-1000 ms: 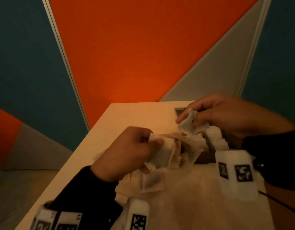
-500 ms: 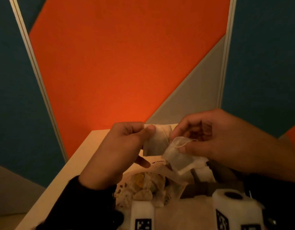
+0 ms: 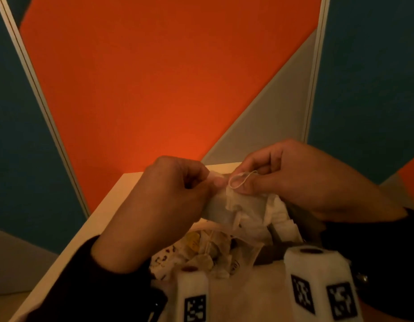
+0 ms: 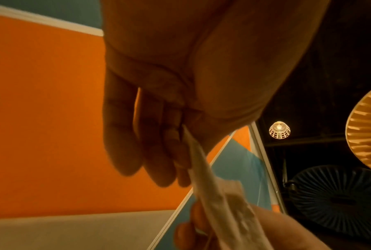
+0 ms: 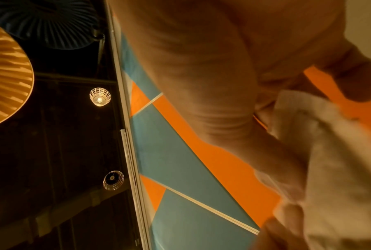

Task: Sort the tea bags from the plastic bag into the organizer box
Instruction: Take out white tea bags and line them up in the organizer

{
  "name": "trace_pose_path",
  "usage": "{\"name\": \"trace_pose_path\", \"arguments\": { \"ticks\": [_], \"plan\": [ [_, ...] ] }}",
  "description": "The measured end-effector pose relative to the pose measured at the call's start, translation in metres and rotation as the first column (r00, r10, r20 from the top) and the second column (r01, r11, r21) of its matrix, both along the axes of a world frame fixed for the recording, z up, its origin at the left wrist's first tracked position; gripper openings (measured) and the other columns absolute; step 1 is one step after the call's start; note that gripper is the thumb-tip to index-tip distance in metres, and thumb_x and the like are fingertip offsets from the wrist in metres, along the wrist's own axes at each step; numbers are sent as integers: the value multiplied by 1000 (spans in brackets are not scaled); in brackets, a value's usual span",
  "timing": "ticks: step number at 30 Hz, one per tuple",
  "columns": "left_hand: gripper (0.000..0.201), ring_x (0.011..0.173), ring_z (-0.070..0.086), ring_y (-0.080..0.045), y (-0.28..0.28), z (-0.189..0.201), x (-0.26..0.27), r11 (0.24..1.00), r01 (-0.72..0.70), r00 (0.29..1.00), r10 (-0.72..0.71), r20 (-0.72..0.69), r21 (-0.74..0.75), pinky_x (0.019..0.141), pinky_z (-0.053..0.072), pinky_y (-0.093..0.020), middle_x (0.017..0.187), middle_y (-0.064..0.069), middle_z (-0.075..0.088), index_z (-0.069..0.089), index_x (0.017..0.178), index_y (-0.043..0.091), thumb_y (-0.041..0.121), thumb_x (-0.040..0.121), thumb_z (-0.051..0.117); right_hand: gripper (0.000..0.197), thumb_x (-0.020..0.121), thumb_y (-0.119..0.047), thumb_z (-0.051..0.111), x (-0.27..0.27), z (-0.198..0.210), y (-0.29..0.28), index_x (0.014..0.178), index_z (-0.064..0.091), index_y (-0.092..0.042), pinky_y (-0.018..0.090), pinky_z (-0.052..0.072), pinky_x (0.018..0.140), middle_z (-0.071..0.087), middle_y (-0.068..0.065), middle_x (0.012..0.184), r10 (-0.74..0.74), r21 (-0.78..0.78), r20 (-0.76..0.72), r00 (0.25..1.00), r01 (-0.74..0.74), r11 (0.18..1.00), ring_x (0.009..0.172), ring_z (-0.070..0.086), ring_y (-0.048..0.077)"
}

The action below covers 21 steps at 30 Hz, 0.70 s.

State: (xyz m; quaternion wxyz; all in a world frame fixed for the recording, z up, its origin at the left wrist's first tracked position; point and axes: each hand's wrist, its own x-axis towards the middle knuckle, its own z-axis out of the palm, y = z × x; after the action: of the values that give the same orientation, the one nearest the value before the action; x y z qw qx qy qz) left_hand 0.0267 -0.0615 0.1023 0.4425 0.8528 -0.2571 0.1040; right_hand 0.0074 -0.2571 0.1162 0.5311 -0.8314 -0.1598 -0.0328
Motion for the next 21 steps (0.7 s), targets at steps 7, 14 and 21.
{"name": "trace_pose_path", "arguments": {
  "ticks": [7,14,21],
  "plan": [
    [51,57,43,-20,27,9,11,965,238,960,-216,-179,114,56,33,-30,67,-34,52,64,72,-4,46,82,68,11,76,-13,75,-8,6,-17,86,78,-11,11,51,61,77,4,80,11,-133,-50,999,-18,991,72,71,11],
    [32,55,63,-20,28,7,12,958,148,948,-66,-313,246,48,49,-24,67,-12,70,73,76,6,33,90,64,4,83,-24,75,23,-16,-33,80,76,-26,21,46,66,72,-12,77,-321,-531,-10,947,267,804,82,65,6],
    [36,60,59,-15,13,-8,17,816,190,955,-26,-294,546,59,44,-33,72,-6,66,70,78,18,44,94,52,1,76,-33,76,8,-9,-3,77,77,-34,23,42,86,68,-26,111,97,-489,-102,990,-135,862,102,58,-10]
  ]
}}
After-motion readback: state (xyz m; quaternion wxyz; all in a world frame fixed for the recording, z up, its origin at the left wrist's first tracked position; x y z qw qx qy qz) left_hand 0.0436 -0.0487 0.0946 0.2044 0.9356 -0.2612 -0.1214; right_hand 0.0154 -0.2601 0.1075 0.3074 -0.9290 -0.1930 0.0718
